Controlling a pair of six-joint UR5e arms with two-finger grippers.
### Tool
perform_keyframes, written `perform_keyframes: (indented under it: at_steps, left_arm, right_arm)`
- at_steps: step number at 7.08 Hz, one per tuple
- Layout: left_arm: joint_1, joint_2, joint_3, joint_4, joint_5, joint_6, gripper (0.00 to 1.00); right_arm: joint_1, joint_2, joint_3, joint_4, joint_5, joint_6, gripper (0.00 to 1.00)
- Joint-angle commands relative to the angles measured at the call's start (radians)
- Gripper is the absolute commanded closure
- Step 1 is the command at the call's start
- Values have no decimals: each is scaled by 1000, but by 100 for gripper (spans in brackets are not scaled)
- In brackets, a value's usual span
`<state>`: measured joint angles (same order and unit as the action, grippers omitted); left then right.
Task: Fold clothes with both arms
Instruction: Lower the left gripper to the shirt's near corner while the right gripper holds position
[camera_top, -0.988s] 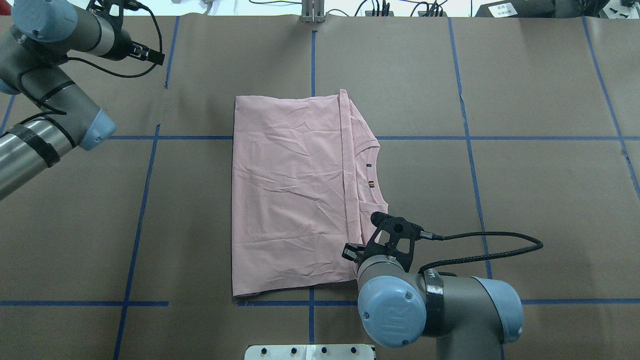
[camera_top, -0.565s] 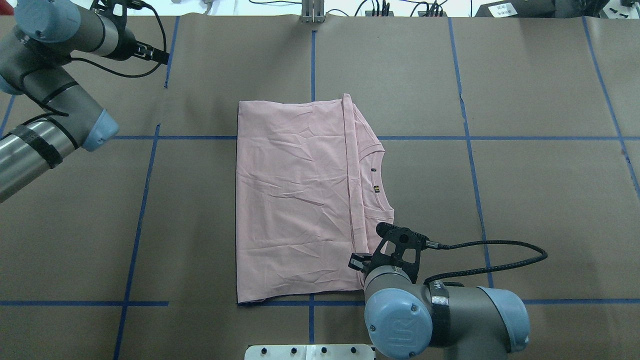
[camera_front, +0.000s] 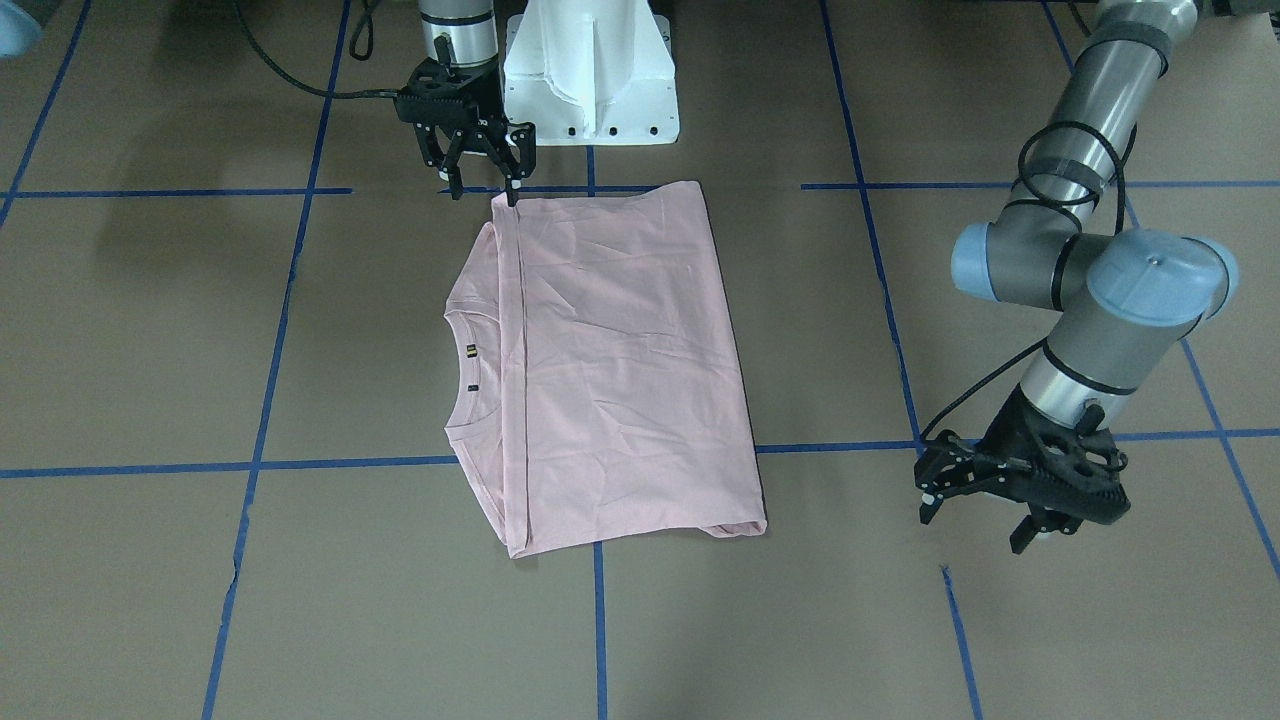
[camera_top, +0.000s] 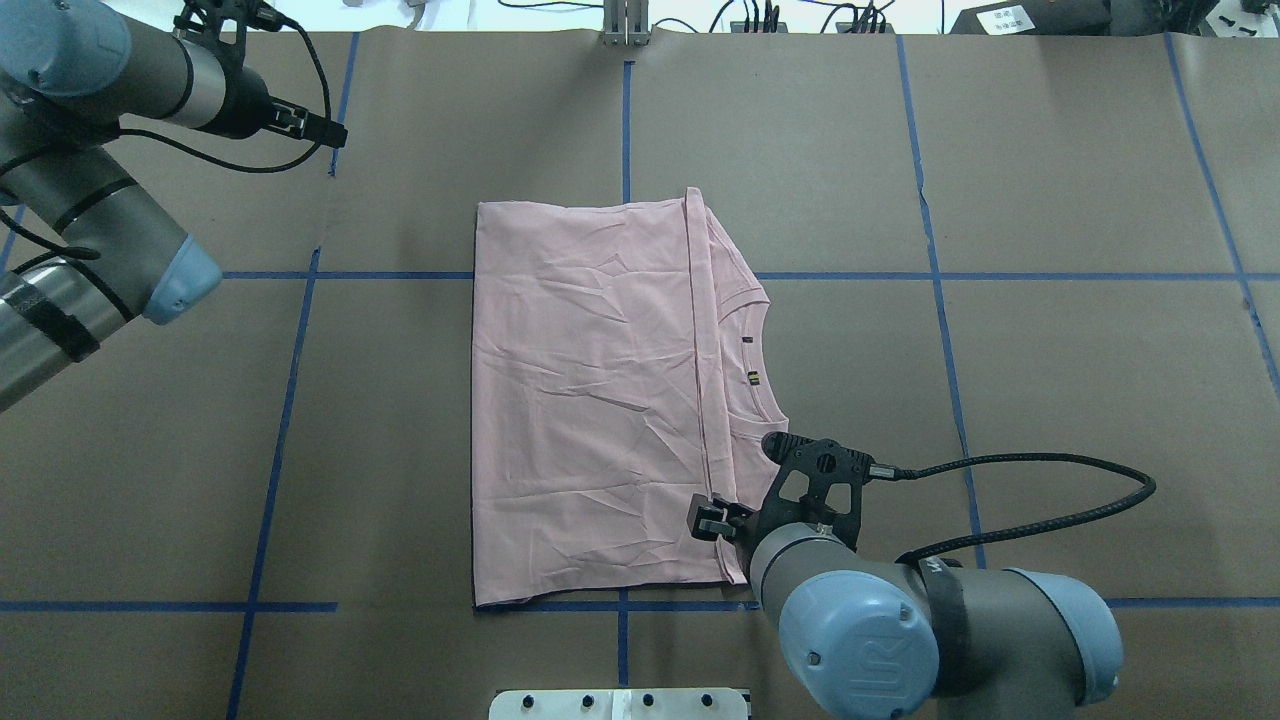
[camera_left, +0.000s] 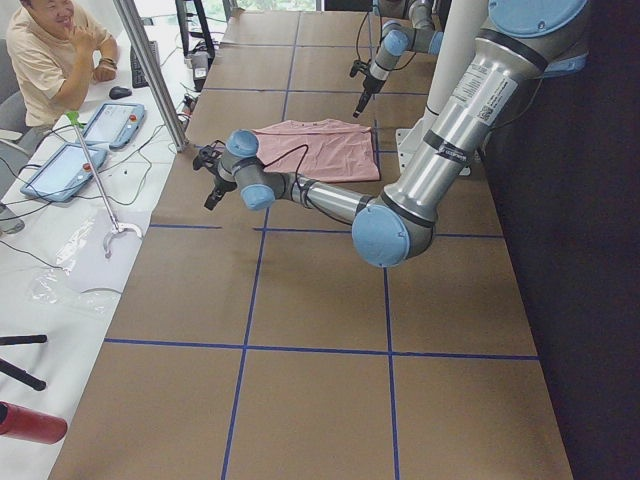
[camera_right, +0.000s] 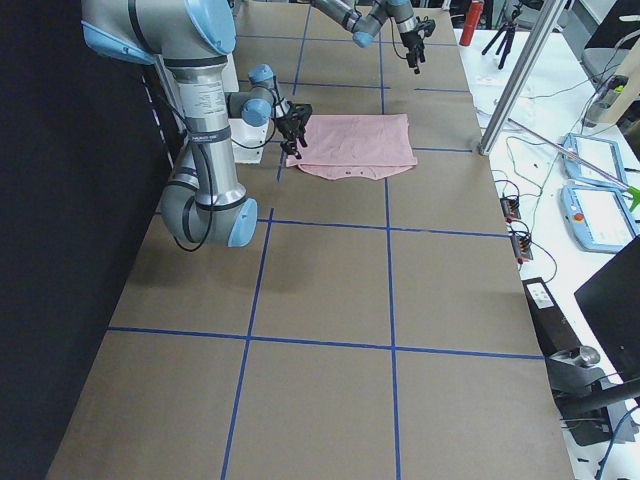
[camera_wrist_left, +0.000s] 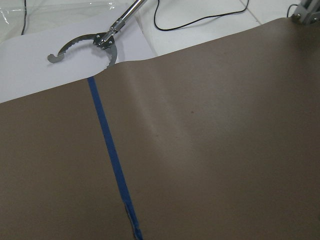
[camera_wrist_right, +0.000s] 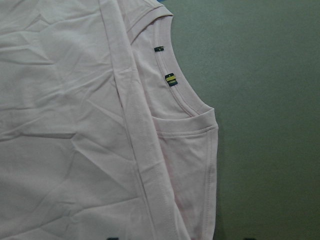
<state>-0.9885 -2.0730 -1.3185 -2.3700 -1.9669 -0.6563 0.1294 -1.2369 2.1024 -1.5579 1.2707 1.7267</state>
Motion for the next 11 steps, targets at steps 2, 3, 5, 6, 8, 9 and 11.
perform_keyframes:
  at_steps: [2, 3, 5, 6, 8, 9, 11]
  left_arm:
    - [94, 234, -341, 0, -18, -242, 0]
    - [140, 352, -484, 0, -14, -322, 0]
    - [280, 514, -699, -2, 41, -518, 0]
    - [404, 521, -721, 2, 171, -642, 0]
    - [563, 505, -719, 52, 325, -802, 0]
    - [627, 445, -713, 136, 389, -877, 1]
    - [710, 308, -711, 341, 410, -1057, 28]
  right_arm:
    - [19, -174, 22, 364, 12, -34, 0]
    - [70, -177, 21, 371, 65, -47, 0]
    - [113, -174, 13, 365, 82, -48, 0]
    - [125, -174, 10, 354, 88, -52, 0]
    - [127, -174, 2, 354, 87, -58, 0]
    - [127, -173, 2, 354, 87, -58, 0]
    - [127, -174, -1, 352, 87, -58, 0]
